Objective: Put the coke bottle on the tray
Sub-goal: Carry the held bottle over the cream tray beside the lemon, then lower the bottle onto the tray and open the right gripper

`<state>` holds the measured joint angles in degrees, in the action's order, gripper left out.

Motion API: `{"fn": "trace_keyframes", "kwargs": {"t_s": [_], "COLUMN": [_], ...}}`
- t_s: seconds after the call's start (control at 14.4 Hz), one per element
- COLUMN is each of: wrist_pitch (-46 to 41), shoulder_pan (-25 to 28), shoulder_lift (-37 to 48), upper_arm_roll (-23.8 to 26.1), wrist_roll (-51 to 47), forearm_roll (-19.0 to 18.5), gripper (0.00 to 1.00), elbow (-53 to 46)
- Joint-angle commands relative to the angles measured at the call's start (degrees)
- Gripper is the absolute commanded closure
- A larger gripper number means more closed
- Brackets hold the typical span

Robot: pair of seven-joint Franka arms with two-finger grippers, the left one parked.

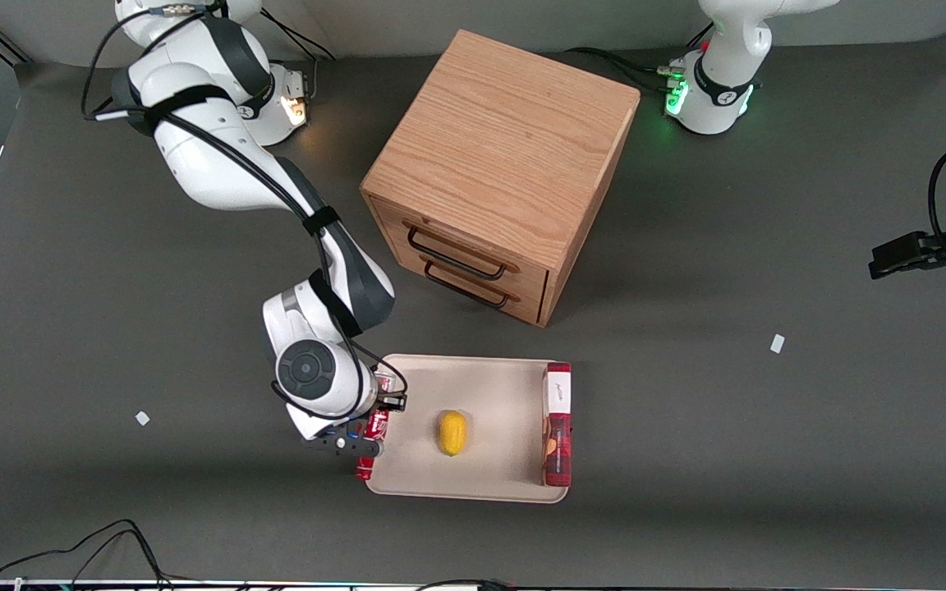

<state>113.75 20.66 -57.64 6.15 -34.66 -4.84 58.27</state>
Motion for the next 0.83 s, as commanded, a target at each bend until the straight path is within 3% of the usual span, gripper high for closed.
{"fn": "trace_keyframes", "kwargs": {"t_s": [0.0,0.56,0.69,0.76], "wrist_pitch": [-0.29,2.62,2.62,2.62], "shoulder_pan": [0.69,1.92,1.75,1.75], "shoulder_lift": [-1.68,-3.97,-4.05,-3.97], "upper_arm_roll": [-0.44,-0.97,-0.97,-0.97], "wrist_roll": [2.06,3.36,4.07,3.99], "forearm_roll": [-0.96,-1.31,-1.31,-1.40], "gripper": [1.00,0.97,0.79,0.59], "elbow": [-3.25,-2.81,-2.81,-2.72]}}
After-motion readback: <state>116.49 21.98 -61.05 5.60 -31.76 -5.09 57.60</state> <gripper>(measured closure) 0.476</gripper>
